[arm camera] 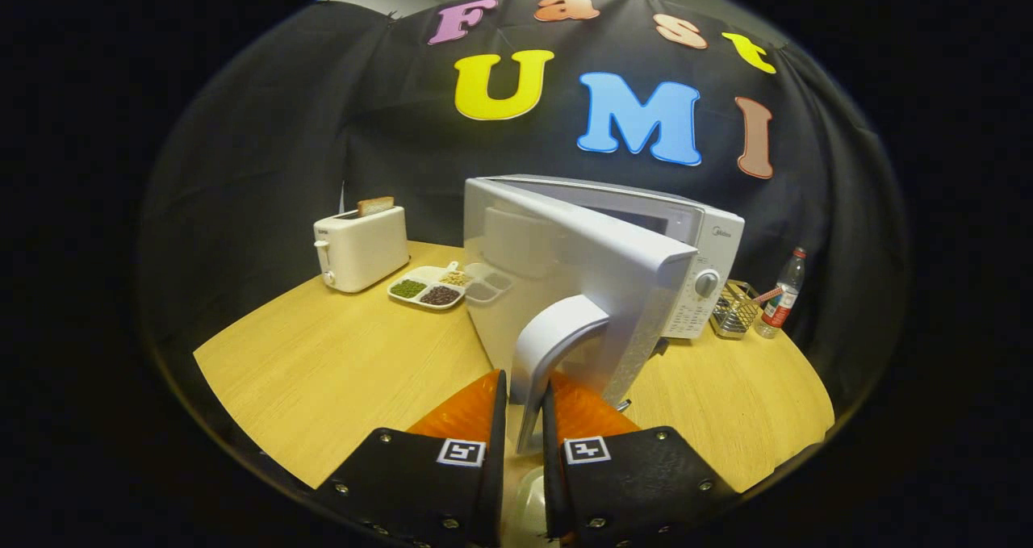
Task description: Open the microwave, put the food inside, and close the microwave door.
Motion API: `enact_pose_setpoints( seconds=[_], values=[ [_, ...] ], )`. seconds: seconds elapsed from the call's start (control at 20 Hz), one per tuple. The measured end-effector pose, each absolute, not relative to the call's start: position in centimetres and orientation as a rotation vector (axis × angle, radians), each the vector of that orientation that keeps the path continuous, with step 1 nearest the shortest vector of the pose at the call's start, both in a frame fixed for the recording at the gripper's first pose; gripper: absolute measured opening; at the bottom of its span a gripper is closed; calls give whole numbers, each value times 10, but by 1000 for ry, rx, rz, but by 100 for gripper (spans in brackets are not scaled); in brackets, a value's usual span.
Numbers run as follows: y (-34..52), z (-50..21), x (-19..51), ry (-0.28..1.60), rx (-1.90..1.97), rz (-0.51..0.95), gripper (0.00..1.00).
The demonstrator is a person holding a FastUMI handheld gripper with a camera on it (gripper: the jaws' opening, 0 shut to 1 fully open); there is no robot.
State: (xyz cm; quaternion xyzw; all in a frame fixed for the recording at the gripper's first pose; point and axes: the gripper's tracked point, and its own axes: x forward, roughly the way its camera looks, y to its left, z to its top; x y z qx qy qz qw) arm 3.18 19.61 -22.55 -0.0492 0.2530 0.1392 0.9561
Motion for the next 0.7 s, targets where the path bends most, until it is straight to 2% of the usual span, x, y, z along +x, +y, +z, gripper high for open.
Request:
enact_pose_setpoints(
  seconds=[0.7],
  values=[
    [276,-220,-3,527,-134,265,22]
  ],
)
